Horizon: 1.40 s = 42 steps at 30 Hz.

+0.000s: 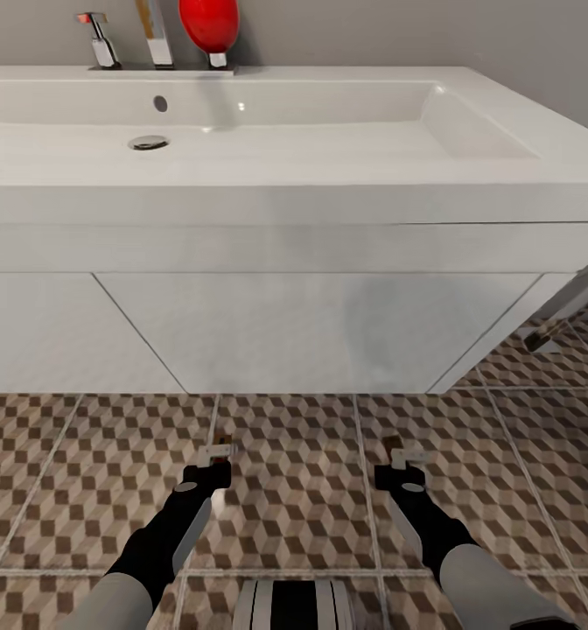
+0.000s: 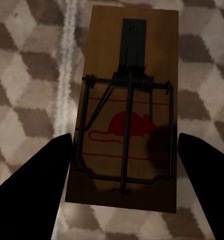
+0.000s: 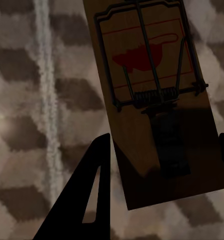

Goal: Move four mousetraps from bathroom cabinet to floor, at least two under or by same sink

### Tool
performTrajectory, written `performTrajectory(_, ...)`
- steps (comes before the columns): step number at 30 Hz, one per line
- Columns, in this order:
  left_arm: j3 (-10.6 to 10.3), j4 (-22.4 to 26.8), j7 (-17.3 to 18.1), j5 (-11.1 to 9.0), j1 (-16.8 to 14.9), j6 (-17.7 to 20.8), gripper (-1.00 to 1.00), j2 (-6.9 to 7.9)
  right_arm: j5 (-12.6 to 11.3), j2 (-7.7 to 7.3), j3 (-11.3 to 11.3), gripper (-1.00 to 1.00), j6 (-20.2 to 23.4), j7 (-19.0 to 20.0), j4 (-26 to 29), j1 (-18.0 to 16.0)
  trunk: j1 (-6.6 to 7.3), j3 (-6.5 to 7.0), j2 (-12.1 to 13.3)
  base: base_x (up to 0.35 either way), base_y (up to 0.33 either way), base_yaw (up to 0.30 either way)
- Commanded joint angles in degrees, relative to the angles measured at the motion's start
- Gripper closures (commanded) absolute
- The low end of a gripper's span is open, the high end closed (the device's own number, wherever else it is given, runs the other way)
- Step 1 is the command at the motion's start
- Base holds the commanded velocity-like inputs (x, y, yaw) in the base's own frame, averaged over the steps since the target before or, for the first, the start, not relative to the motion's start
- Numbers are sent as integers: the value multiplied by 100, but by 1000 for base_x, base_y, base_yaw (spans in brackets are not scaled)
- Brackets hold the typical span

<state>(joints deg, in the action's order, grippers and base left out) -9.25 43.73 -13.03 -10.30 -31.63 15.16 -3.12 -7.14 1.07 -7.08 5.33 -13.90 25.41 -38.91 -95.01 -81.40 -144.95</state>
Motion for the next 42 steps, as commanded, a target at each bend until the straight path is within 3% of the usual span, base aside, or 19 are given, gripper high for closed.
performTrajectory(1,-25,7,-50,-59,-2,27,100,4,-68,-4,-48,100,25,-42,17,-2,-1,-27,-3,0,0,0)
performTrajectory(18,-24,4,-50,-59,-2,26,100,12,-68,7,-57,100,29,-34,35,-2,-45,-403,-26,0,0,0)
performTrajectory(42,-24,4,-59,-59,-3,13,100,11,-70,1,-52,100,33,-42,30,-2,-45,-403,-26,0,0,0)
